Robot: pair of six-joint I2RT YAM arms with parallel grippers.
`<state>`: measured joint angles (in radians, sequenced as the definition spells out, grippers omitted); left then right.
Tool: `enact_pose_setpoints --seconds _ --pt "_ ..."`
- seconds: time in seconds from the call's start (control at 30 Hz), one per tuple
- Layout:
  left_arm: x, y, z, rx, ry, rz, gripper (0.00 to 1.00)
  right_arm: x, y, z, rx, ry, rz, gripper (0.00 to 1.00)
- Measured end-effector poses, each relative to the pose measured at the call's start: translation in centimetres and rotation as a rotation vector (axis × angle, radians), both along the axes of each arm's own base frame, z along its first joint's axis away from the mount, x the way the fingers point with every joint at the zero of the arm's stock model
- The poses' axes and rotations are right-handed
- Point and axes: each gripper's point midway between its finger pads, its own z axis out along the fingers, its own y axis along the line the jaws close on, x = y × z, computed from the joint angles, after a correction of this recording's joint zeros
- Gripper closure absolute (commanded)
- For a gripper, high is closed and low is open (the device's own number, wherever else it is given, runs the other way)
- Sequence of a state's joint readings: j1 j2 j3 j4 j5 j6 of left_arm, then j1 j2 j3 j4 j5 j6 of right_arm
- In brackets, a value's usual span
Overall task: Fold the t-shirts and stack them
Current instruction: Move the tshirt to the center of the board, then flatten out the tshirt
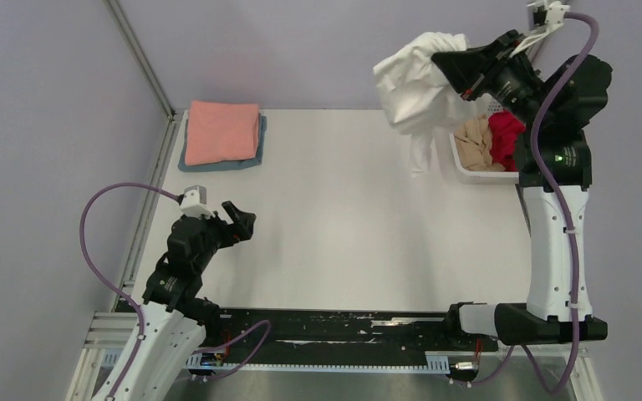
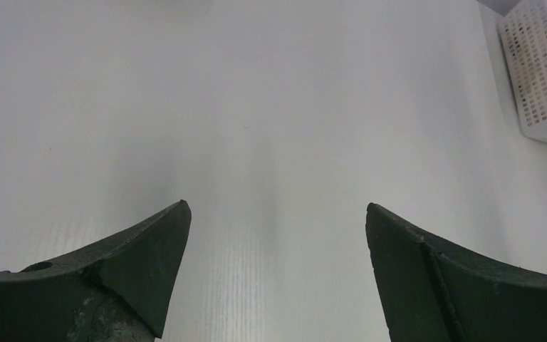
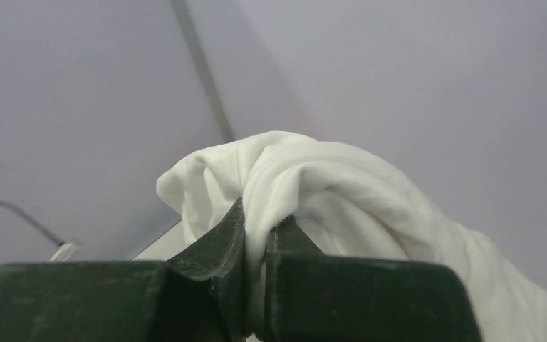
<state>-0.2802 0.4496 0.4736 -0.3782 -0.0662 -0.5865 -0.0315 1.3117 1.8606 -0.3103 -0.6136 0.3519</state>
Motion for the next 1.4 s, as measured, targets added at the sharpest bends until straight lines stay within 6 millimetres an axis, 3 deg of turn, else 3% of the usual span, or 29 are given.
enact_pose_setpoints --seconds 0.07,0.17,0.3,0.37,0.43,0.5,0.6,0.63,0.7,0.77,0.8,0.87,1.07,1.13,1.4 --pt "0.0 0.0 0.0 -0.001 0.001 -0.002 0.00 -2.1 4.2 -0.1 -0.004 0.009 0.167 1.00" --pt "0.0 0.0 0.0 0.000 0.001 0.001 0.00 -4.1 8.7 -1.4 -0.010 0.052 0.352 1.00" --pt "0.0 0.4 -0.2 0.004 0.008 0.026 0.00 -6.3 12.6 -5.1 -0.034 0.124 0.504 0.98" --pt "0.0 0.7 -0.2 0.004 0.007 0.042 0.00 -6.9 13.0 -9.0 -0.045 0.195 0.517 0.93" --pt "-0.1 0.9 -0.1 0.004 0.006 0.054 0.00 -6.7 12.5 -13.8 -0.050 0.284 0.462 0.87" --pt "-0.2 1.1 -0.1 0.003 0.003 0.066 0.00 -5.7 11.1 -20.6 -0.061 0.412 0.338 0.75" --pt "-0.2 1.6 -0.1 0.002 0.003 0.093 0.00 -3.9 8.2 -31.0 -0.094 0.633 0.140 0.23" --pt "-0.2 1.7 -0.2 0.002 0.006 0.101 0.00 -3.3 6.7 -34.8 -0.108 0.723 0.063 0.15" --pt "-0.3 1.9 -0.3 0.004 0.014 0.113 0.00 -2.8 3.0 -42.2 -0.148 0.919 -0.106 0.02" --pt "-0.2 1.9 -0.5 0.002 0.020 0.118 0.00 -3.5 -0.5 -46.9 -0.194 1.073 -0.260 0.00" --pt "-0.2 1.9 -0.6 0.002 0.025 0.118 0.00 -3.9 -1.7 -47.7 -0.211 1.109 -0.318 0.00" --pt "0.0 1.6 -1.1 0.002 0.049 0.112 0.00 -4.0 -2.9 -47.2 -0.225 1.090 -0.384 0.00" --pt "1.8 -1.1 -3.8 -0.021 0.171 0.012 0.00 -4.2 -4.3 -39.9 -0.148 0.841 -0.472 0.00" --pt "2.9 -2.7 -4.8 -0.042 0.228 -0.046 0.00 -4.8 -4.5 -38.7 -0.124 0.789 -0.476 0.00" --pt "9.8 -10.2 -5.5 -0.181 0.331 -0.257 0.00 -8.0 -4.3 -40.1 -0.092 0.785 -0.444 0.00"
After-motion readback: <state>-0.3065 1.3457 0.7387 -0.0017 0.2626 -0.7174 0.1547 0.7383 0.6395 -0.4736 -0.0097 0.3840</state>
